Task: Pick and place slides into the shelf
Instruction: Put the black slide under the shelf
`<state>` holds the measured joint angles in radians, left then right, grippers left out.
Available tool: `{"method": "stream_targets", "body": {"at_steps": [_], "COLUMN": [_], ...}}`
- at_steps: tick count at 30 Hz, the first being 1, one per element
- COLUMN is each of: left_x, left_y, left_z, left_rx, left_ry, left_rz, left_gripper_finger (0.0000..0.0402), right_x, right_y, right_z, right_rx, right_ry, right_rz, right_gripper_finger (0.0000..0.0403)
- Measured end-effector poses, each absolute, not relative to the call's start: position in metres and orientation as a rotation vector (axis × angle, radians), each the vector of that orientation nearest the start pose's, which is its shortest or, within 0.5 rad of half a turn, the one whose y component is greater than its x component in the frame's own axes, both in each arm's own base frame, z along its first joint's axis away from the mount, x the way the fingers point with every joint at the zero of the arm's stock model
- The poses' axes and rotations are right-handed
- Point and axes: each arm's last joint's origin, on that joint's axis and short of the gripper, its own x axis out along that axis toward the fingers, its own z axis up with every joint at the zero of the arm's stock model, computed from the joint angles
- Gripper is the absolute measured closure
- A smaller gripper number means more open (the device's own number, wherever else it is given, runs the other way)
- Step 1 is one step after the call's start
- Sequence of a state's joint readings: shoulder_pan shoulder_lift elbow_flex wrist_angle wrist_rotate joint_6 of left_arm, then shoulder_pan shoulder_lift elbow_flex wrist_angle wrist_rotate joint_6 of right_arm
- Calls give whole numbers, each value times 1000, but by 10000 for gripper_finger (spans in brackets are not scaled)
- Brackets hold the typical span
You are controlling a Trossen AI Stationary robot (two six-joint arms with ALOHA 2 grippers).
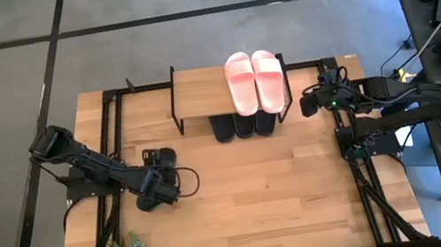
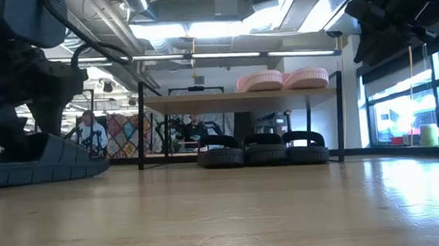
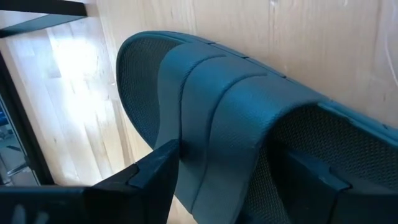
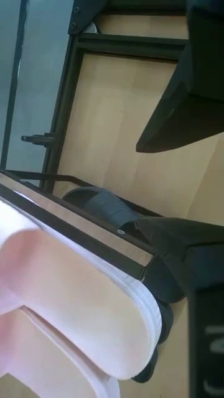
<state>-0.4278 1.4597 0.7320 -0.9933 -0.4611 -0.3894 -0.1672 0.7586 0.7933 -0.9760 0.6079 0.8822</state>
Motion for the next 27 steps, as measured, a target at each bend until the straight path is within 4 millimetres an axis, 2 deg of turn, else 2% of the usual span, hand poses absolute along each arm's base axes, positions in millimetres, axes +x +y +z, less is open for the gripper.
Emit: {"method": "stream_targets", "body": {"at_steps": [4,7,22,24,27], "left_x": [187,188,195,199,207], "left_y": [-71,-71,-74,-76,-79], "left_z": [155,155,160,165,175], "left_rx": [443,448,424,411,383], "left_ry": [1478,1467,1421,1405,1368], "left_rz": [329,330,324,318,313], "left_gripper_finger": [169,185,381,393,390], "right_x": [121,121,121,121,121], "right_y": [-37,-37,-37,-37,-37], "right_z": [280,280,280,280,280], "right_rx": [566,565,562,562,562], "right_ry": [552,552,554,554,554], "right_rz": [-1063,-1063,-1062,-1062,-1062], "right_gripper_finger": [224,224,224,224,224]}}
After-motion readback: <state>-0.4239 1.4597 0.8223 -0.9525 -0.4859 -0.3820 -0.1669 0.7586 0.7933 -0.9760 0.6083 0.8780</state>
